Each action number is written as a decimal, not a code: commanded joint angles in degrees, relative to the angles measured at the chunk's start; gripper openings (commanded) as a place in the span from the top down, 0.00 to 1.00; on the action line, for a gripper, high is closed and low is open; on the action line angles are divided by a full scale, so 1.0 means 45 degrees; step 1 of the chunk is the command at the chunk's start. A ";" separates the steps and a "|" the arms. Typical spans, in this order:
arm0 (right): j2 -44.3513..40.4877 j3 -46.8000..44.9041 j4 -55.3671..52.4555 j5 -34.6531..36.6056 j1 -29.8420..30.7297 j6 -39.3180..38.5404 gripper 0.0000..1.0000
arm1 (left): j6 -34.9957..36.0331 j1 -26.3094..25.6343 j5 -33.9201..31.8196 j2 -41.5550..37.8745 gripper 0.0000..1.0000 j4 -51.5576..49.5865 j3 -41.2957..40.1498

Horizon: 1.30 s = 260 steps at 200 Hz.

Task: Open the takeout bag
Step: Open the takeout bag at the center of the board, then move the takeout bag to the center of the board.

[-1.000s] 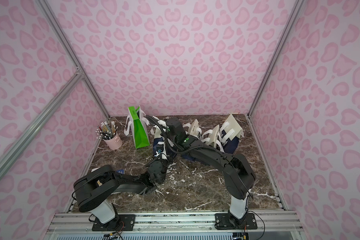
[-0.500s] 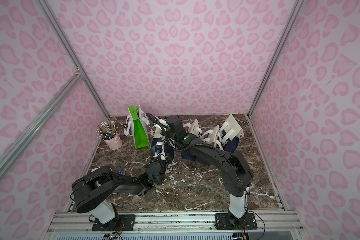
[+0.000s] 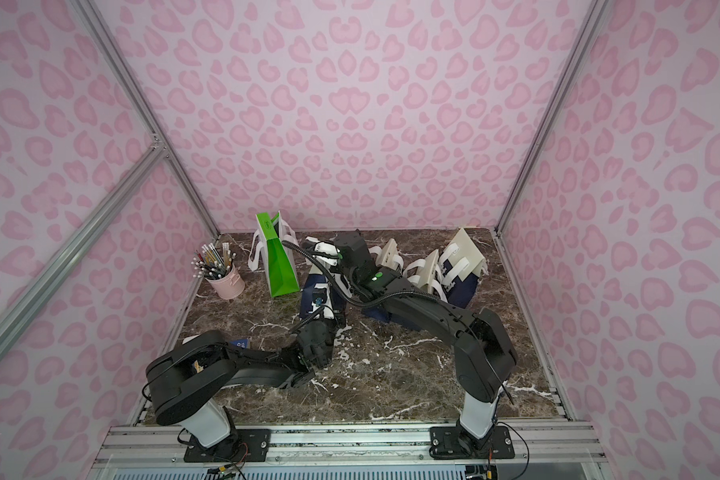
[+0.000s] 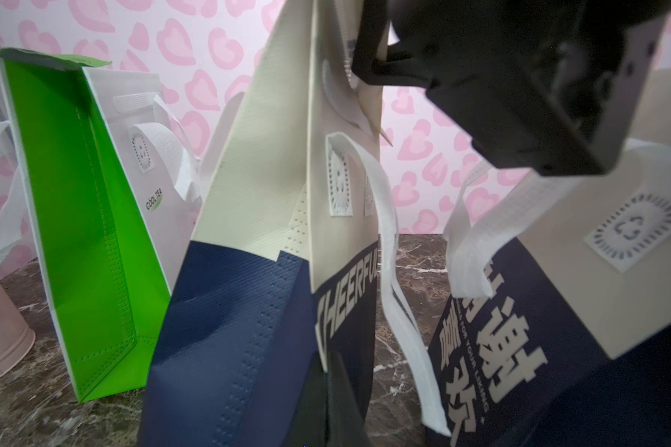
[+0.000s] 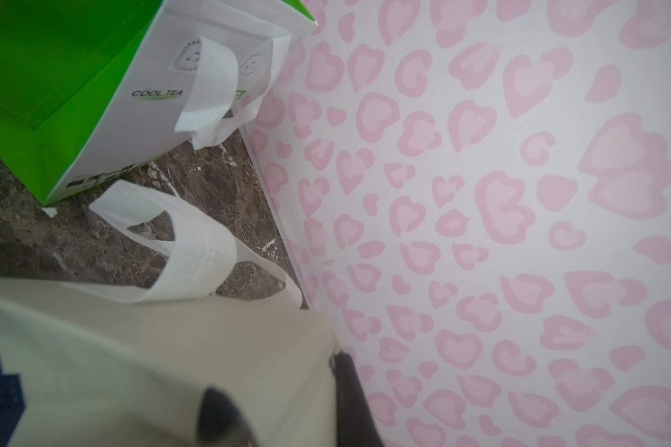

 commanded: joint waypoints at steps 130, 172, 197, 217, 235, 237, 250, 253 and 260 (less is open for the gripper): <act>-0.1453 0.1995 -0.3098 -0.0983 -0.0536 -0.2637 1.00 | -0.0898 0.0009 0.0384 -0.0647 0.95 -0.1269 -0.1226; -0.1355 0.1584 -0.2397 -0.0602 0.0117 -0.1820 0.63 | -0.1116 0.0008 0.0309 -0.0621 0.95 -0.1185 -0.0876; -0.1350 0.2032 -0.2413 -0.0397 0.0504 -0.0217 0.45 | -0.1528 0.0000 0.0207 -0.0424 0.95 -0.1140 -0.0394; -0.1574 0.2377 -0.2671 -0.0245 0.0678 0.1415 0.41 | -0.1963 0.0010 0.0112 -0.0146 0.95 -0.1112 0.0023; -0.2133 0.2265 -0.2619 -0.0421 0.0713 0.3324 0.40 | -0.2532 0.0076 -0.0156 0.0237 0.95 -0.1150 0.0403; -0.2243 0.2178 -0.2541 -0.0438 0.0698 0.3570 0.39 | -0.2583 0.0100 -0.0165 0.0261 0.95 -0.1145 0.0435; -0.3054 0.1304 -0.1941 -0.0576 0.0674 0.4704 0.37 | -0.2981 0.0219 -0.0126 0.0582 0.95 -0.1016 0.0595; -0.3278 0.1057 -0.1741 -0.0569 0.0674 0.4887 0.37 | -0.3081 0.0244 -0.0129 0.0657 0.95 -0.1019 0.0638; -0.3760 0.0368 -0.1281 -0.0462 0.0673 0.5237 0.36 | -0.3300 0.0324 -0.0129 0.0823 0.95 -0.0962 0.0713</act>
